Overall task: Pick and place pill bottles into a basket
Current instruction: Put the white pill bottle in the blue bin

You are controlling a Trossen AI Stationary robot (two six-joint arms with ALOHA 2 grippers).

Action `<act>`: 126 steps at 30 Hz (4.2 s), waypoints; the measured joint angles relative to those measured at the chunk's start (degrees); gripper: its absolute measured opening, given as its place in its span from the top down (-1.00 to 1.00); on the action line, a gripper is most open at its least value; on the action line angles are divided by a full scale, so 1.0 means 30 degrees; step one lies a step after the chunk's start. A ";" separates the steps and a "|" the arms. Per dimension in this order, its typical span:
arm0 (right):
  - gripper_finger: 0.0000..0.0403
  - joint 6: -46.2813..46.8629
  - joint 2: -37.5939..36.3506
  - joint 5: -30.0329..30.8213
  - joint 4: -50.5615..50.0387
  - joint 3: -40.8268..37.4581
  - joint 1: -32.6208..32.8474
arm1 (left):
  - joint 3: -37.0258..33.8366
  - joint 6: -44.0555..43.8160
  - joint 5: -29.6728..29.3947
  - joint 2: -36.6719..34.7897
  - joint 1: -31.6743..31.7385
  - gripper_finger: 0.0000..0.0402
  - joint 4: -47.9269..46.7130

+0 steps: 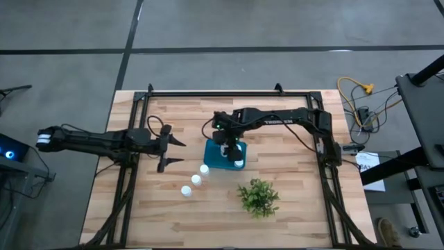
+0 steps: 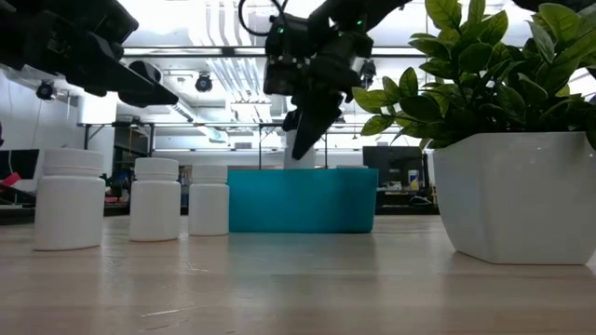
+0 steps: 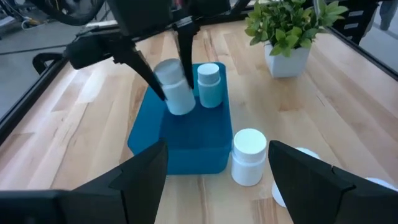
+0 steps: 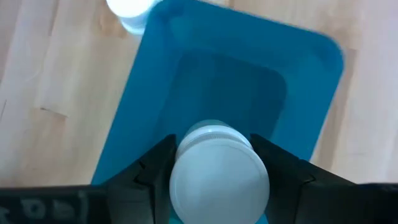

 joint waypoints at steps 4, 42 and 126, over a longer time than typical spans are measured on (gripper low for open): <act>0.19 -0.0073 0.0373 -0.0008 -0.0431 0.0398 -0.0029 | 0.0000 0.0000 0.0001 0.0290 0.0000 -0.30 0.0029; 0.19 -0.0303 0.0482 0.1686 0.1901 -0.1609 -0.0026 | 0.0000 0.0000 0.0007 0.0488 0.0000 -0.30 0.0568; -0.04 -0.1582 0.0048 0.3143 -0.3342 0.6420 -0.0368 | 0.0095 -0.0019 0.0015 0.0450 0.0000 -0.30 0.0531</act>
